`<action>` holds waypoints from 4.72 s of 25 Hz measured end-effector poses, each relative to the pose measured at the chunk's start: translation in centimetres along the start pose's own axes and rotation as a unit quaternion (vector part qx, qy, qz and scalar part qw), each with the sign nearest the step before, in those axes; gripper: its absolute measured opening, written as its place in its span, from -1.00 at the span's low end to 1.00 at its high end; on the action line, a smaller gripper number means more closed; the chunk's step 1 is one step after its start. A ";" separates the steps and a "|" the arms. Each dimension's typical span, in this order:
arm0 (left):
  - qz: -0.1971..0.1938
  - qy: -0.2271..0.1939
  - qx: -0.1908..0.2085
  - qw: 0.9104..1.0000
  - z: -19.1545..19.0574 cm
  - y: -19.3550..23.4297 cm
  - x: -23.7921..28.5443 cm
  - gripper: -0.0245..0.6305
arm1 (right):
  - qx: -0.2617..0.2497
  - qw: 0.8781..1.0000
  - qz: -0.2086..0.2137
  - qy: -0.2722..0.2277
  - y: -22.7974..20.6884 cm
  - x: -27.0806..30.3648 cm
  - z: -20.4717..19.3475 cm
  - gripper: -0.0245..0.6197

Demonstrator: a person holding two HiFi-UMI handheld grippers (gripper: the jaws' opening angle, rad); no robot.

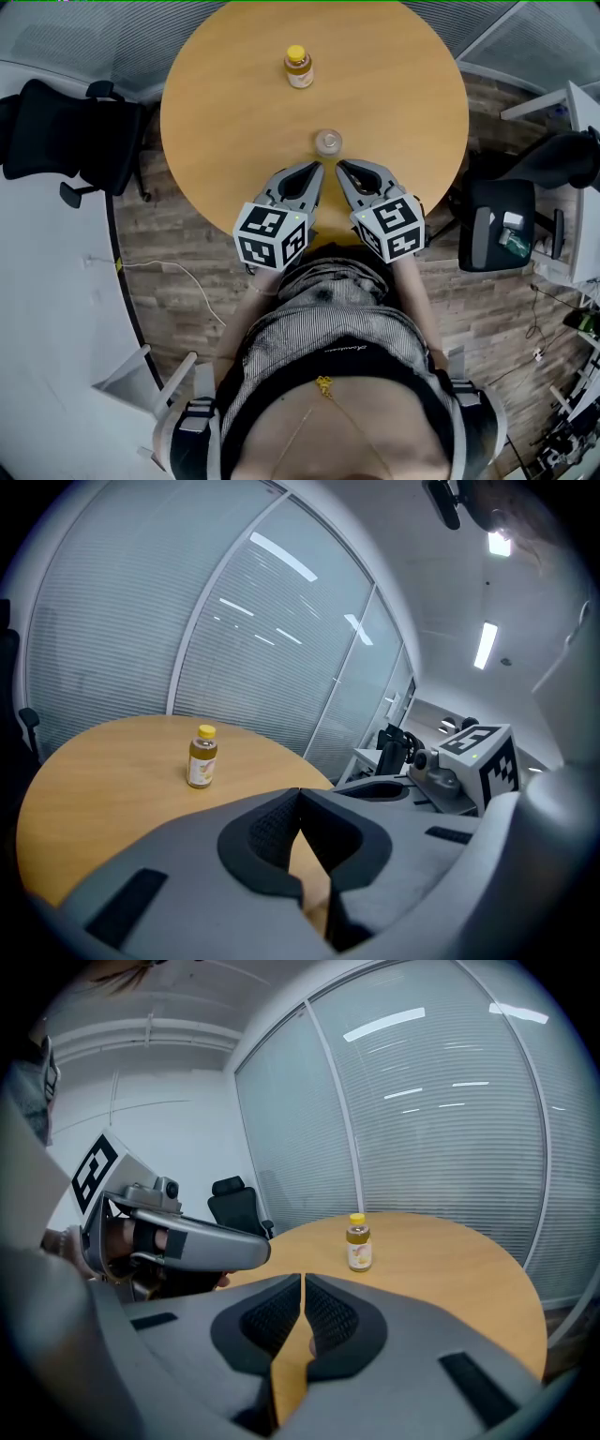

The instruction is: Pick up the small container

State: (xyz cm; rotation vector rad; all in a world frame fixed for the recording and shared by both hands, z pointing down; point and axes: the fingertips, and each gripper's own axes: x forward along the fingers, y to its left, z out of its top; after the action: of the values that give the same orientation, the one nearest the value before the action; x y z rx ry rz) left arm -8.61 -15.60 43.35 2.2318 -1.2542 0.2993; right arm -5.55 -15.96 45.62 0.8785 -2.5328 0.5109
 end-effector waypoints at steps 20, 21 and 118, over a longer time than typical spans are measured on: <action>-0.003 0.044 0.036 0.998 -1.9 2.4 3.0 -0.86 | 0.010 1.000 -0.008 0.026 -1.3 2.0 -0.8 -0.84; -0.003 0.047 0.038 0.998 -2.0 2.5 3.2 -0.86 | 0.010 1.000 -0.008 0.027 -1.4 2.1 -0.9 -0.84; -0.020 0.180 0.163 0.970 -13.8 9.1 16.8 0.11 | 0.068 0.992 -0.074 0.074 -4.7 1.7 -5.2 -0.84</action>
State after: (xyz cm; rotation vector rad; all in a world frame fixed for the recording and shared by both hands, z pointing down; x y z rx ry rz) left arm -6.13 -23.51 65.47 2.3256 -1.0183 0.9087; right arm -2.38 -17.81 51.79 1.0278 -2.3012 0.6812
